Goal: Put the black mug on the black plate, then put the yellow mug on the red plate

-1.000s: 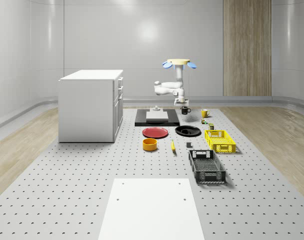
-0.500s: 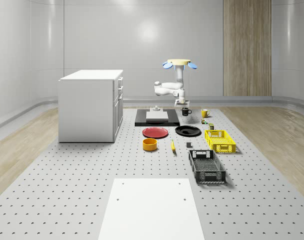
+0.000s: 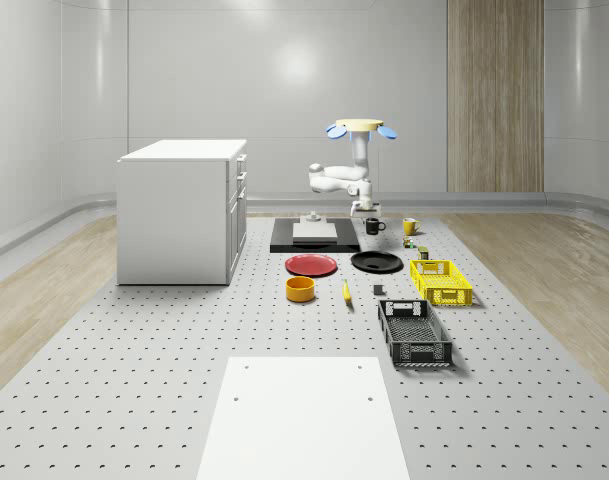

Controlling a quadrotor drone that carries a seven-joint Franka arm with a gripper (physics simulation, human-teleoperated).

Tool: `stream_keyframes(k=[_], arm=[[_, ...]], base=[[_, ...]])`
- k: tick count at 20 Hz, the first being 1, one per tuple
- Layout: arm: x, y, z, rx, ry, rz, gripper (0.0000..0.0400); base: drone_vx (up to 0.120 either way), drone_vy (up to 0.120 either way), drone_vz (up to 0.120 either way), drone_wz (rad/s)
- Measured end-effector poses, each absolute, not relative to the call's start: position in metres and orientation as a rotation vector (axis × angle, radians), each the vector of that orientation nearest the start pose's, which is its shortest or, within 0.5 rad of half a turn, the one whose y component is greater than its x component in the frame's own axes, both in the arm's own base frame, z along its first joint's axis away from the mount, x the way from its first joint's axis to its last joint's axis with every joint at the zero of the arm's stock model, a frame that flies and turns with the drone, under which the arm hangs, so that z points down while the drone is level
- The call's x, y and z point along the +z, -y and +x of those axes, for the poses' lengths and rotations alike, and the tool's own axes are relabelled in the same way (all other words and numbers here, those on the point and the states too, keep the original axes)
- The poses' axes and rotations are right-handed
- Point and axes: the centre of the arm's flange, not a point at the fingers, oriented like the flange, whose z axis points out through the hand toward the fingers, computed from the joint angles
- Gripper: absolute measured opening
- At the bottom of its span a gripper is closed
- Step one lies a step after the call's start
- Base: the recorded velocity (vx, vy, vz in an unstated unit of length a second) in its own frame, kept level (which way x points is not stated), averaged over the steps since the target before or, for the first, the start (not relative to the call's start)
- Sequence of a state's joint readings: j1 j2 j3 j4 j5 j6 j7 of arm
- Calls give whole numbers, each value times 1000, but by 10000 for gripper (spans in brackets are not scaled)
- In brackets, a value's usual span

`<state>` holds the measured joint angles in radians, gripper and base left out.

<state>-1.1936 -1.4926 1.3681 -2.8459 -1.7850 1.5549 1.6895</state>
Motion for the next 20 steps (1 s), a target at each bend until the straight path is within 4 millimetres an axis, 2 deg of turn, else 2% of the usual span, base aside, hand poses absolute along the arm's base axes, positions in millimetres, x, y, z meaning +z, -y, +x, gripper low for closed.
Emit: stream_keyframes(k=[6,15,18,20], arm=[[493,0,315,785,2,1,110],[493,0,315,785,2,1,110],[493,0,315,785,2,1,110],[493,0,315,785,2,1,110]], base=[[120,0,0,0],[120,-4,-111,0],[120,-107,0,0],[120,0,0,0]])
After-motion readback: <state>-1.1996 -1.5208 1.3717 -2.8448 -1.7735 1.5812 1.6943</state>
